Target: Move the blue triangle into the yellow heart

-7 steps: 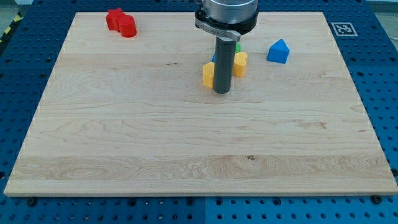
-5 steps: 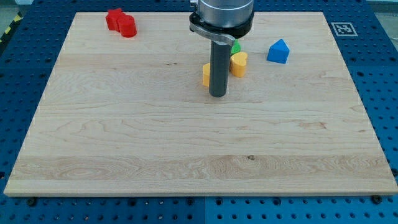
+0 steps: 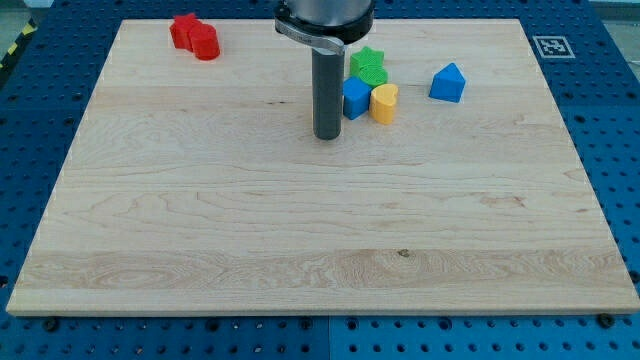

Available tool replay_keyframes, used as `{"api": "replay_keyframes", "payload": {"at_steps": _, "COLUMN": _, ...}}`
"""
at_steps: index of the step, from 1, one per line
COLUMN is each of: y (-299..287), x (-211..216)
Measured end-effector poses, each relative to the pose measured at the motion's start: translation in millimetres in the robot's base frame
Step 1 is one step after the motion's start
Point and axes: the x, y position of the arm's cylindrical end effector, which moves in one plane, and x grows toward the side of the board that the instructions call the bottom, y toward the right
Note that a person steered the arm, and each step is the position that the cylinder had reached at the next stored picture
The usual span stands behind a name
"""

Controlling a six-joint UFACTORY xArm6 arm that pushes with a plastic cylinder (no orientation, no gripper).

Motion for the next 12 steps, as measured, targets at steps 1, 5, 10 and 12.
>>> {"api": "replay_keyframes", "payload": {"at_steps": 1, "y": 0, "x": -2}}
{"api": "replay_keyframes", "payload": {"at_steps": 5, "y": 114, "x": -9}}
{"api": "replay_keyframes", "payload": {"at_steps": 10, "y": 201, "x": -71}}
{"api": "replay_keyframes", "payload": {"at_steps": 12, "y": 201, "x": -86}}
